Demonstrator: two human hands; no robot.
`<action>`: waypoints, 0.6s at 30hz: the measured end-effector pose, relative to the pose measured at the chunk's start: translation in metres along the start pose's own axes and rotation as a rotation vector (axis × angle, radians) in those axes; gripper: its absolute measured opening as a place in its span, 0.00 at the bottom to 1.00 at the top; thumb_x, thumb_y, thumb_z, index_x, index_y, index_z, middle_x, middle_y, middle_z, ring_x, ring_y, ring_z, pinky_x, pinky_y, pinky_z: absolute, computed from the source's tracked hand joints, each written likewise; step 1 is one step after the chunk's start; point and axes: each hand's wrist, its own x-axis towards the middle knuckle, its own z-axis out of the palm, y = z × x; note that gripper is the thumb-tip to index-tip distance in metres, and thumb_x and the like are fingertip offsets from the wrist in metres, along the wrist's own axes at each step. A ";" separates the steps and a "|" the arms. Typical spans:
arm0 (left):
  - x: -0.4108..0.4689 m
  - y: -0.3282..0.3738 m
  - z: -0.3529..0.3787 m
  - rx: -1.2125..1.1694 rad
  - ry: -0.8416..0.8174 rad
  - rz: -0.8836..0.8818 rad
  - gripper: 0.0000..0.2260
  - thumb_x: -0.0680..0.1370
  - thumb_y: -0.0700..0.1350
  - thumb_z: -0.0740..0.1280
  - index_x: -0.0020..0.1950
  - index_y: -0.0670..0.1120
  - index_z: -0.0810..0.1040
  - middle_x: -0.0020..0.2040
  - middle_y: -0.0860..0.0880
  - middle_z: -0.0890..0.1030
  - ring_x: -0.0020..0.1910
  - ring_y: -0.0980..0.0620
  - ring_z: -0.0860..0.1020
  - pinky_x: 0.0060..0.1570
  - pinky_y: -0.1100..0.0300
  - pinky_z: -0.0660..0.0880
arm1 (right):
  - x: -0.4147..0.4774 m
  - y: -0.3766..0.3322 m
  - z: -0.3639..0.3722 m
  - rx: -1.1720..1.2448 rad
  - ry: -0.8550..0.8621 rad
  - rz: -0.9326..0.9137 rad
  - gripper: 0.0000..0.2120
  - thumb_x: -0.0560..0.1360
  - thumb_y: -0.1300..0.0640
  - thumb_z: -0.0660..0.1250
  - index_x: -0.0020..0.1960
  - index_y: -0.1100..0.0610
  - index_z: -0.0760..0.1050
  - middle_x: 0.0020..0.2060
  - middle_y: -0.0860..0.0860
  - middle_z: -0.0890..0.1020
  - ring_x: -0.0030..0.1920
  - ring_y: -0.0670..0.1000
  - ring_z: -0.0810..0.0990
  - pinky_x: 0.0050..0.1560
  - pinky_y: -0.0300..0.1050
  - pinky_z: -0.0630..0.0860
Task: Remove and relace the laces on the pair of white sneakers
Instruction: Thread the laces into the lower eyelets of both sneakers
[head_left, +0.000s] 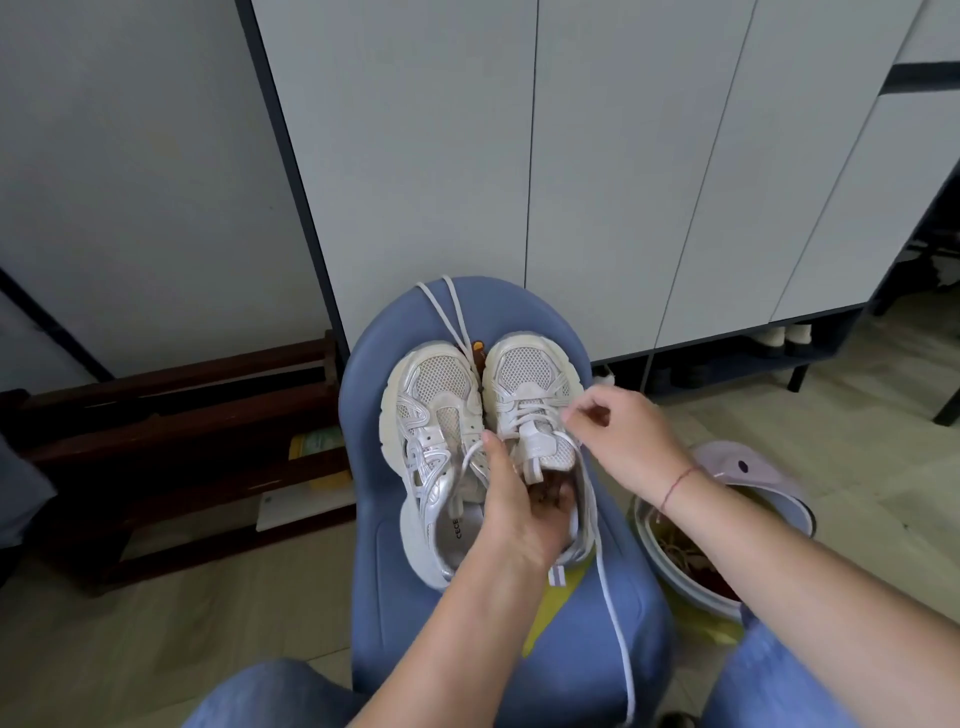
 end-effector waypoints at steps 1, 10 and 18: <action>0.003 0.001 0.000 -0.035 -0.012 -0.007 0.31 0.76 0.66 0.64 0.58 0.37 0.79 0.50 0.41 0.82 0.49 0.45 0.80 0.57 0.56 0.76 | 0.003 -0.001 0.006 0.040 -0.041 -0.041 0.07 0.74 0.52 0.68 0.42 0.55 0.78 0.39 0.44 0.77 0.37 0.42 0.75 0.37 0.30 0.68; 0.014 -0.002 -0.003 -0.155 -0.134 -0.055 0.20 0.78 0.55 0.67 0.56 0.38 0.78 0.40 0.40 0.84 0.46 0.48 0.81 0.34 0.59 0.80 | 0.016 0.017 0.029 0.172 -0.166 -0.046 0.13 0.67 0.60 0.76 0.47 0.48 0.76 0.46 0.46 0.77 0.42 0.41 0.72 0.45 0.33 0.70; 0.023 -0.003 -0.004 -0.150 -0.120 -0.061 0.16 0.77 0.46 0.70 0.62 0.39 0.79 0.52 0.41 0.84 0.53 0.46 0.81 0.41 0.58 0.78 | 0.019 0.025 0.023 0.346 -0.265 0.000 0.14 0.67 0.63 0.76 0.48 0.50 0.77 0.45 0.48 0.78 0.45 0.46 0.73 0.54 0.44 0.74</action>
